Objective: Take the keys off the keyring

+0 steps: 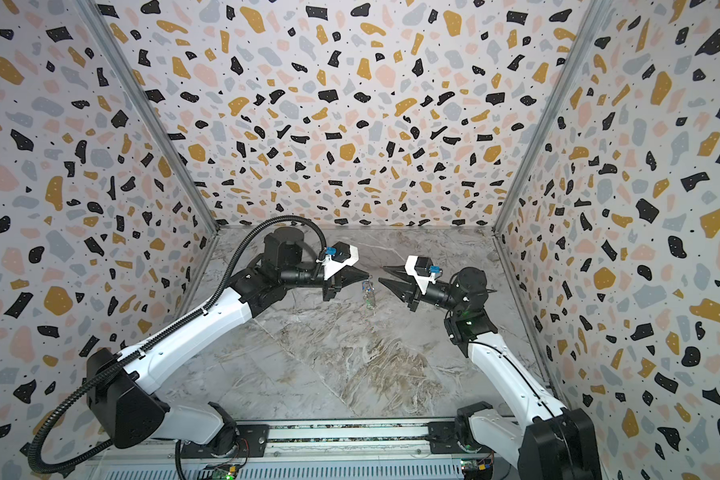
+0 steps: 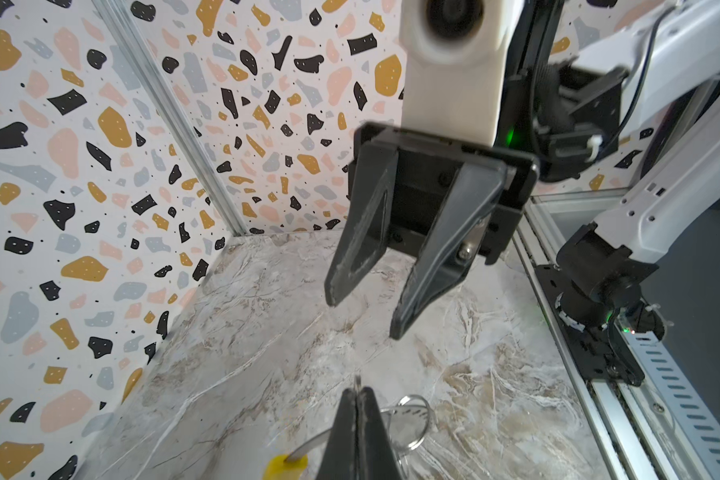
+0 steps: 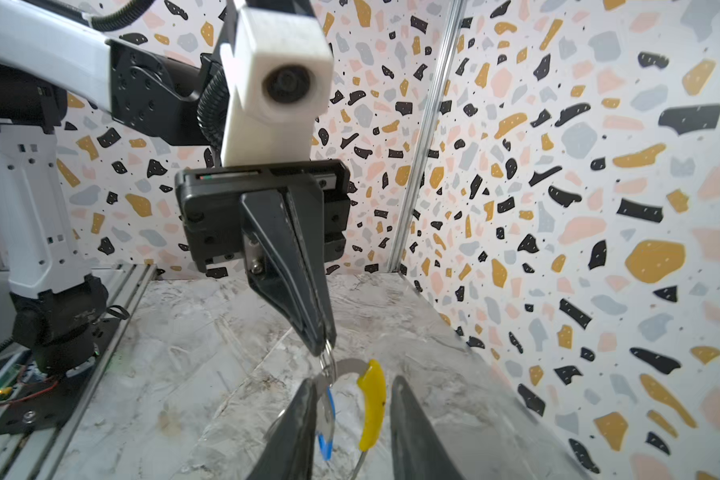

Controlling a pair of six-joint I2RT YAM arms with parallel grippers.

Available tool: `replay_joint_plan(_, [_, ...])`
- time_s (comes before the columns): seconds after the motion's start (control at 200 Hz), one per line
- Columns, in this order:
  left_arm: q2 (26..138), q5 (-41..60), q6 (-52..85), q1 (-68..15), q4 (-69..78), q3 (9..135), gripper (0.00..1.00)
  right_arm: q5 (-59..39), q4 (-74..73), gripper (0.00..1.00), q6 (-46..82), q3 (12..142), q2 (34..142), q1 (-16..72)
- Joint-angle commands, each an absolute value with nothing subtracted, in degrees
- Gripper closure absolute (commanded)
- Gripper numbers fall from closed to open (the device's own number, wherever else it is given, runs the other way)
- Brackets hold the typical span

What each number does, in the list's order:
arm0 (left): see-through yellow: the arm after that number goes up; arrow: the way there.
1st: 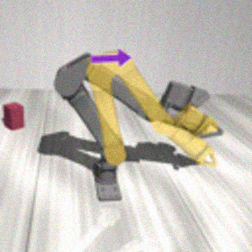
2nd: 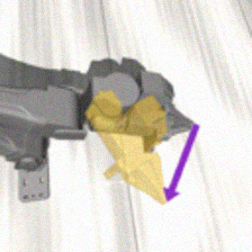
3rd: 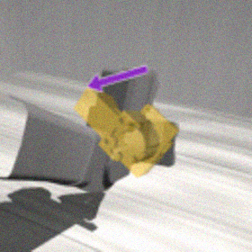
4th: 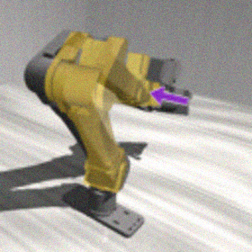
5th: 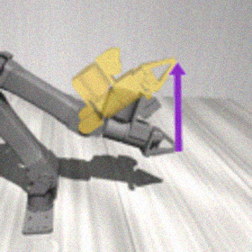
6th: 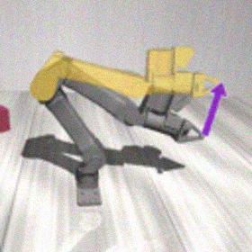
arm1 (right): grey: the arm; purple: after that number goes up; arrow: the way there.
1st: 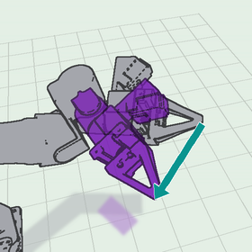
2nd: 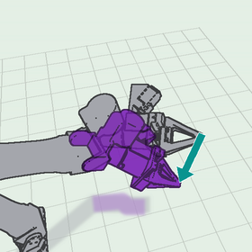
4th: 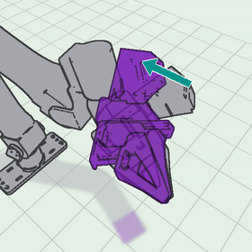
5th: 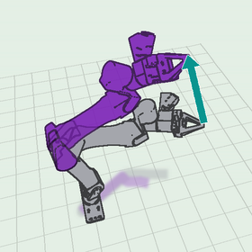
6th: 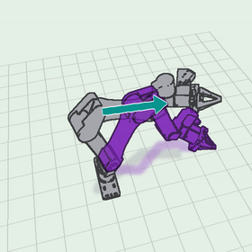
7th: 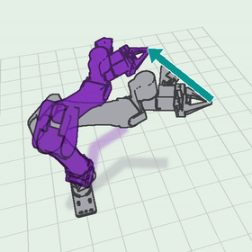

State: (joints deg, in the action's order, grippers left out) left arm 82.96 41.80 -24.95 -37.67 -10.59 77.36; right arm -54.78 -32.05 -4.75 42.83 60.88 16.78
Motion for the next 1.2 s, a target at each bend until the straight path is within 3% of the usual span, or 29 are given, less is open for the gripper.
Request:
replay_joint_plan(0.0, [84.38,41.41,-31.52,-37.79,-21.06,81.76,1.0,-54.68,-16.03,0.69,-15.29,46.17,60.28,16.83])
replay_joint_plan(0.295, [86.36,39.49,-35.2,-38.66,-27.73,86.63,1.0,-56.05,-11.79,0.78,-17.89,48.11,62.66,19.31])
replay_joint_plan(0.856, [86.44,38.94,-36.74,-39.81,-28.27,86.75,1.0,-60.69,-11.61,0.82,-15.95,48.86,65.55,21.01])
replay_joint_plan(1.197, [86.77,38.85,-37.95,-40.17,-29.41,86.97,1.0,-60.91,-13.05,0.89,-15.32,48.96,66.25,21.44])
